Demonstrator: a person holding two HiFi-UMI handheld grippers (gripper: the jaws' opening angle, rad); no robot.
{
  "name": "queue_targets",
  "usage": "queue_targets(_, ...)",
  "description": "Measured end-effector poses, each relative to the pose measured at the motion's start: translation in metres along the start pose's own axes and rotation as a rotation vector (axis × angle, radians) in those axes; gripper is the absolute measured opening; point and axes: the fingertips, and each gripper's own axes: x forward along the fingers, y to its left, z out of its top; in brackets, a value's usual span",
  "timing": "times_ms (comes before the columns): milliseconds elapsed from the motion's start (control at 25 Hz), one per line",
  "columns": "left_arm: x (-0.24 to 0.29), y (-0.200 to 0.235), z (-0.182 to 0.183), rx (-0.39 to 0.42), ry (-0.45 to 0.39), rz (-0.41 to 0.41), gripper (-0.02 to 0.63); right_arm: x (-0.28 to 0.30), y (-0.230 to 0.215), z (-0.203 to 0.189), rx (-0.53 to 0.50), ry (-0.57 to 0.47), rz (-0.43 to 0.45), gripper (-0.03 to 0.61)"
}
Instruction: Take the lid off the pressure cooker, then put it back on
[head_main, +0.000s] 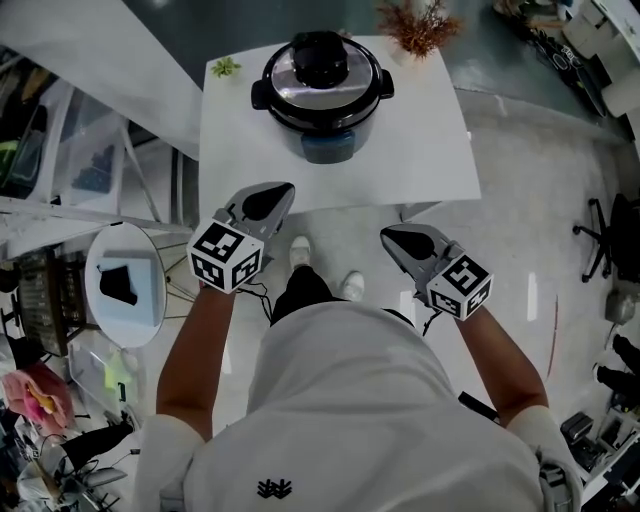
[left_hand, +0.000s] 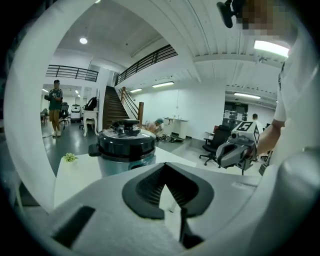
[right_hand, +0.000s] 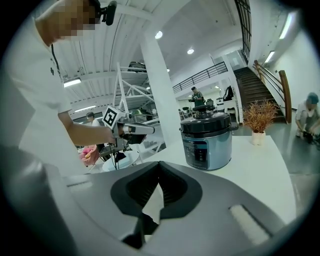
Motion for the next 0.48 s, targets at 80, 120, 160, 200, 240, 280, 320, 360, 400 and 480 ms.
queue_targets(80,-0.003,-0.016,-0.011,-0.023,0.013,-0.021,0.008,-0.001,0.003,0.0,-0.005,-0.004,0.0,0.014)
queue_targets(120,-0.004,-0.024,-0.017,-0.034,0.02,-0.034,0.008,-0.002,0.006,-0.001,-0.007,-0.005,0.001,0.014)
queue_targets(160,-0.005,-0.032,-0.023,-0.042,0.029,-0.047,0.007,-0.002,0.008,-0.001,-0.009,-0.006,0.004,0.014)
queue_targets(200,-0.006,-0.039,-0.029,-0.047,0.039,-0.059,0.008,-0.002,0.01,-0.002,-0.009,-0.006,0.007,0.014)
queue_targets(240,-0.006,-0.046,-0.033,-0.05,0.047,-0.07,0.007,-0.002,0.011,-0.003,-0.008,-0.007,0.009,0.014)
queue_targets(280,-0.007,-0.052,-0.037,-0.054,0.054,-0.08,0.006,-0.003,0.012,-0.003,-0.006,-0.007,0.012,0.014)
queue_targets(320,-0.007,-0.058,-0.04,-0.061,0.059,-0.089,0.007,-0.004,0.014,-0.005,-0.005,-0.006,0.014,0.014)
queue_targets(360,-0.007,-0.063,-0.043,-0.07,0.06,-0.096,0.008,-0.005,0.015,-0.006,-0.004,-0.005,0.015,0.014)
queue_targets(400,-0.007,-0.067,-0.045,-0.079,0.062,-0.1,0.008,-0.006,0.016,-0.007,-0.004,-0.003,0.017,0.013)
queue_targets(480,-0.009,-0.076,-0.05,-0.089,0.068,-0.109,0.008,-0.008,0.019,-0.009,-0.006,-0.002,0.019,0.014)
